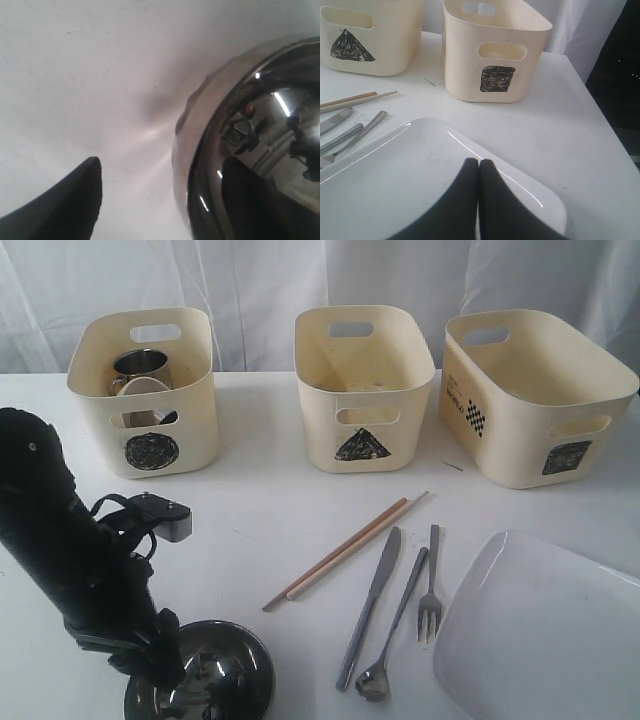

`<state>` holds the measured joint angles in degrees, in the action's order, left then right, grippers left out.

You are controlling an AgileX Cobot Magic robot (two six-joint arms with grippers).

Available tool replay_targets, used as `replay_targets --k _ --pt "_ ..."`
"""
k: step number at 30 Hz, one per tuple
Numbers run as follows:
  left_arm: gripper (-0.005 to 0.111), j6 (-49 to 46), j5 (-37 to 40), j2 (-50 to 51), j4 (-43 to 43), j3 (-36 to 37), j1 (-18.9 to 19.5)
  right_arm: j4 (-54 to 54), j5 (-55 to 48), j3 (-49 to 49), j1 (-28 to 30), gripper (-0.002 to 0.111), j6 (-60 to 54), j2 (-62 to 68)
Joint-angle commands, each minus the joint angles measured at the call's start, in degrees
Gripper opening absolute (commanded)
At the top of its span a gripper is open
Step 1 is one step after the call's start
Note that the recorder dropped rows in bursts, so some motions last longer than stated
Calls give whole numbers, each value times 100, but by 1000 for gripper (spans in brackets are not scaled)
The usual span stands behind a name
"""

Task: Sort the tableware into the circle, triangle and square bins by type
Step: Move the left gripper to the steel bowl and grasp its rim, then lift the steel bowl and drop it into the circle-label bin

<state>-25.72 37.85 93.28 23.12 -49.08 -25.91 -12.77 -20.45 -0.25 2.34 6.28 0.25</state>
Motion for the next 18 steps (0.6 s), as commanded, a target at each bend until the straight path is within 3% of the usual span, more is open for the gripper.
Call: replay_targets --k 1,10,18 --pt "65 52 -37 84 128 51 -17 -18 28 25 7 0 -2 -25" --pt "0 310 -397 96 128 38 -4 -18 28 25 7 0 -2 -25" --pt "0 396 -11 -285 128 -281 8 -18 28 25 7 0 -2 -25"
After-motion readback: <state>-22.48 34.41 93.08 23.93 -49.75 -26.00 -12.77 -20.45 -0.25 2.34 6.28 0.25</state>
